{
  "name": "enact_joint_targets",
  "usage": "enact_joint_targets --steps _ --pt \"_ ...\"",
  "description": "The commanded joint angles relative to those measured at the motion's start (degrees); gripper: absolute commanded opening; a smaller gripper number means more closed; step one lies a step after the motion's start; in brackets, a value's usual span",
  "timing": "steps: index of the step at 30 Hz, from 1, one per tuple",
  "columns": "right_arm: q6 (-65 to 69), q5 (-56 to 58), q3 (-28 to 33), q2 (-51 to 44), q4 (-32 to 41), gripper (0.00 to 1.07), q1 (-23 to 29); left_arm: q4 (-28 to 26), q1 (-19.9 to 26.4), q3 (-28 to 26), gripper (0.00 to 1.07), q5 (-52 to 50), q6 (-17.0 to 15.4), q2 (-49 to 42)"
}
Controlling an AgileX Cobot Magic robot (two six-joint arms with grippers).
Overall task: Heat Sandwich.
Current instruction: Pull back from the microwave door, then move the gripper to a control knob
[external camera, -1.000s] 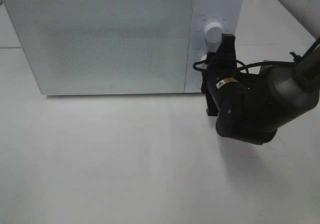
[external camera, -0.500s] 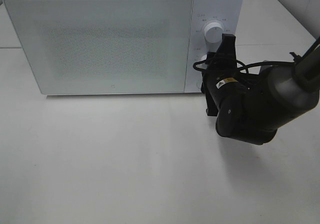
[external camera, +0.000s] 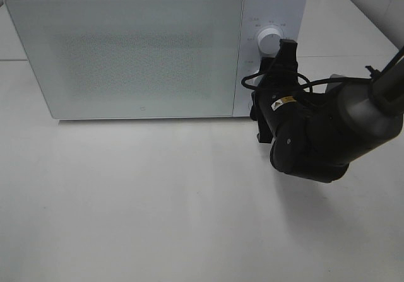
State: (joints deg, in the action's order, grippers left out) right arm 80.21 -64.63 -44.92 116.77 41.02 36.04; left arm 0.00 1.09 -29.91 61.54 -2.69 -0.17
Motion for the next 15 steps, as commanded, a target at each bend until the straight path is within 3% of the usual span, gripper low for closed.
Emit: enact_joint_targets --steps 1,15 --pt "0.3 -8.7 -0.9 -1.1 -3.6 0.69 -0.6 -0.4 0.2 0.2 1.00 -0.5 0.0 -1.1" --pt "2.1 -5.7 3.5 -1.4 -9.4 0.69 -0.5 -0.4 0.2 0.2 1.00 -0.5 0.0 -1.1"
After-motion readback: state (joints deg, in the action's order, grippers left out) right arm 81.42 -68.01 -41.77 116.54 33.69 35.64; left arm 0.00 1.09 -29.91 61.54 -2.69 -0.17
